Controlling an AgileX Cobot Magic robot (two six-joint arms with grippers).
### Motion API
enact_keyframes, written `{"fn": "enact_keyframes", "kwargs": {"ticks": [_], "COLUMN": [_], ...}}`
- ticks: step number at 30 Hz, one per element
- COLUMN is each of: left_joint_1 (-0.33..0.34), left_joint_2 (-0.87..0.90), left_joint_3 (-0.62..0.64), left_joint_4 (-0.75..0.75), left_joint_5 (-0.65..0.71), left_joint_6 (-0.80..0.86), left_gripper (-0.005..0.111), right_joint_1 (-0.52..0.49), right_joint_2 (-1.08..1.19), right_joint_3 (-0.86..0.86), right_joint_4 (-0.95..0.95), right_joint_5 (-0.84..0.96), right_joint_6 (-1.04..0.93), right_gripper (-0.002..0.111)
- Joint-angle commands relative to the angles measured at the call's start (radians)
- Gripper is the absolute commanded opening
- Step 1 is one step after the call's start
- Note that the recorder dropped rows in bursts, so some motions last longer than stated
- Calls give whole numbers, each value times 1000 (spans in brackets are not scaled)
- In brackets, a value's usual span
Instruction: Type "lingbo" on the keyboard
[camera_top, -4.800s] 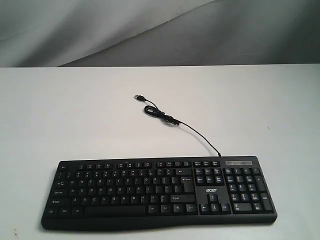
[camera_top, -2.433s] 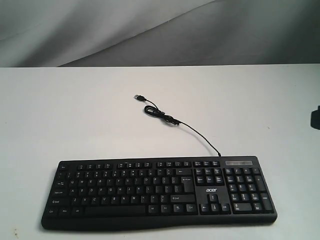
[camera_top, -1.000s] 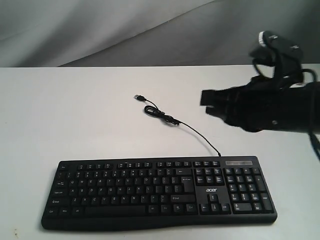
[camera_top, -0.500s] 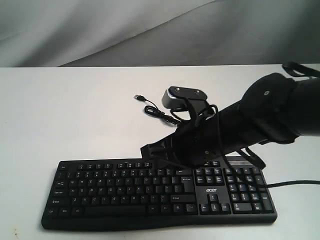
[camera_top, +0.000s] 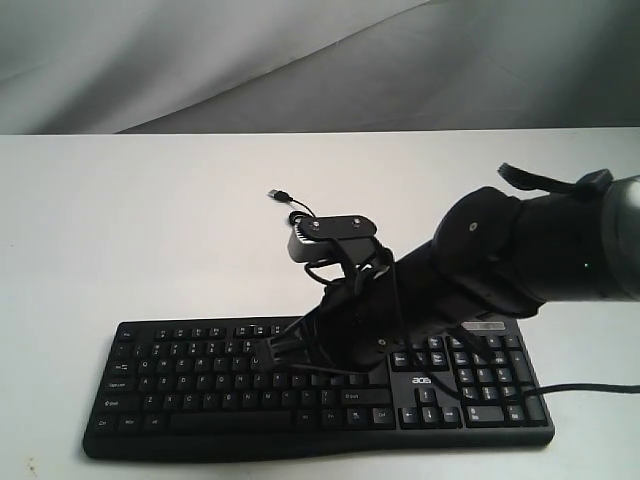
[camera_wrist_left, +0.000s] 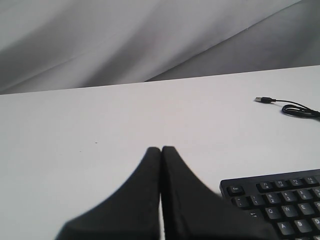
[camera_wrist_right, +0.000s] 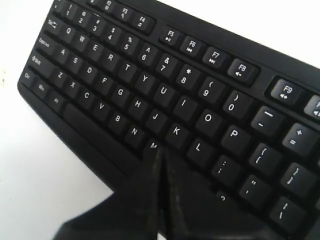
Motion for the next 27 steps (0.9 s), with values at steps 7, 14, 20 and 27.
{"fn": "enact_keyframes", "kwargs": {"ticks": [7,14,20,27], "left_joint_1": [2,2,2,2], "left_joint_2": [-3,-3,-3,-3], "left_joint_3": [4,4,4,4], "left_joint_4": [-8,-8,-8,-8], "left_joint_5": [-5,-5,-5,-5], "left_joint_6": [-4,-4,-4,-4], "left_gripper": [1,1,1,1], "right_joint_1": [1,1,1,1], "right_joint_2": [39,39,39,58], "right_joint_3": [-46,-46,-46,-46], "right_joint_4": [-8,-28,-28,-28], "right_joint_5": [8,-18,-22,-22], "right_joint_6": [2,6,13,15], "right_gripper": [0,0,0,0]}}
